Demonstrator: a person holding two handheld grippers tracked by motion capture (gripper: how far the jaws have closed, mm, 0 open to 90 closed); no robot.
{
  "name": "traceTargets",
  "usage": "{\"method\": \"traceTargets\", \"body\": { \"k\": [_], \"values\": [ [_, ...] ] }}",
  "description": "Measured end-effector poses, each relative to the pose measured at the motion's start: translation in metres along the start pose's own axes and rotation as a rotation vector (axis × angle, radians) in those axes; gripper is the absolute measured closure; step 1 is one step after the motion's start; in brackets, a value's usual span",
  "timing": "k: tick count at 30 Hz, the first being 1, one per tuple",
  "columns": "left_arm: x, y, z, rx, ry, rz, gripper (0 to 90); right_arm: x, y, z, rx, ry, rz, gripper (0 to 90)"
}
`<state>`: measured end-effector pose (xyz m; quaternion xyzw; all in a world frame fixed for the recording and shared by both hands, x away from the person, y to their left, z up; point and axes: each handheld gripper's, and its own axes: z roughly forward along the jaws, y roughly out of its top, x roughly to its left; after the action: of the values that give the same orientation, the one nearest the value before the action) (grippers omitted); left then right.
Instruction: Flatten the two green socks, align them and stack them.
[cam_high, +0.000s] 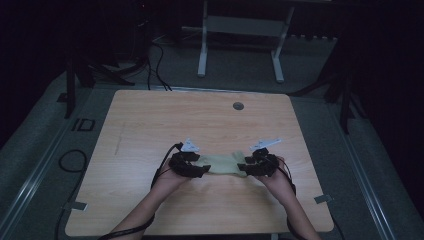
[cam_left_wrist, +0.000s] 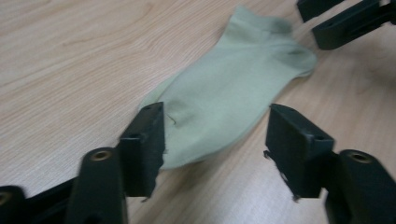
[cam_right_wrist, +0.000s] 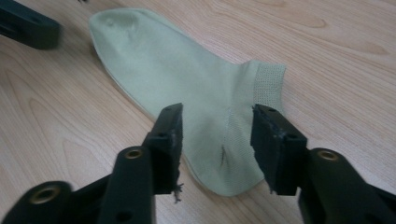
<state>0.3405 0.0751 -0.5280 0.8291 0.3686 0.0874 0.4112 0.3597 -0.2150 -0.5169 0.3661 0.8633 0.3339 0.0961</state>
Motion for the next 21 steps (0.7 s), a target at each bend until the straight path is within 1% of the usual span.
{"method": "traceTargets", "body": {
  "k": [2, 3, 4, 5, 6, 7, 8, 9, 10, 11, 12, 14, 17, 21],
  "values": [
    [0.002, -0.001, -0.006, -0.026, -0.007, -0.023, 28.5, 0.0, 0.001, -0.001, -0.01, -0.003, 0.001, 48.7],
    [0.003, -0.002, -0.009, -0.042, 0.003, -0.024, 27.4, 0.001, 0.001, -0.002, -0.022, -0.003, 0.002, 48.4],
    [0.004, -0.003, -0.012, -0.055, -0.001, -0.032, 26.0, 0.001, 0.001, -0.002, -0.032, -0.007, 0.005, 47.0],
    [0.005, -0.004, -0.013, -0.06, -0.003, -0.04, 24.4, 0.001, 0.002, -0.003, -0.042, -0.008, 0.009, 45.2],
    [0.006, -0.005, -0.013, -0.056, 0.002, -0.044, 23.3, 0.0, 0.002, -0.003, -0.045, 0.0, 0.018, 41.0],
    [0.007, -0.006, -0.013, -0.058, 0.001, -0.043, 17.8, 0.0, 0.003, -0.003, -0.049, 0.0, 0.031, 35.6],
    [0.007, -0.006, -0.013, -0.058, 0.001, -0.043, 14.2, 0.0, 0.003, -0.003, -0.049, 0.0, 0.031, 35.6],
    [0.008, -0.01, -0.013, -0.077, 0.008, -0.052, 13.0, 0.002, 0.004, -0.004, -0.067, 0.011, 0.013, 17.9],
    [0.008, -0.01, -0.013, -0.082, 0.002, -0.061, 10.4, 0.001, 0.005, -0.004, -0.064, 0.024, 0.026, 14.8],
    [0.007, -0.011, -0.013, -0.085, 0.004, -0.062, 9.8, 0.001, 0.005, -0.005, -0.067, 0.038, 0.033, 14.5],
    [0.006, -0.011, -0.013, -0.09, 0.009, -0.062, 9.8, 0.001, 0.005, -0.006, -0.076, 0.051, 0.03, 14.0],
    [0.003, -0.012, -0.014, -0.098, 0.02, -0.047, 9.8, 0.001, 0.005, -0.008, -0.115, 0.025, 0.029, 13.9],
    [0.001, -0.016, -0.014, -0.092, 0.024, -0.046, 9.6, -0.001, 0.004, -0.012, -0.159, -0.016, 0.045, 13.9],
    [0.001, -0.02, -0.018, -0.088, 0.026, -0.044, 9.6, -0.004, 0.003, -0.014, -0.178, -0.041, 0.042, 13.9]
  ]
}}
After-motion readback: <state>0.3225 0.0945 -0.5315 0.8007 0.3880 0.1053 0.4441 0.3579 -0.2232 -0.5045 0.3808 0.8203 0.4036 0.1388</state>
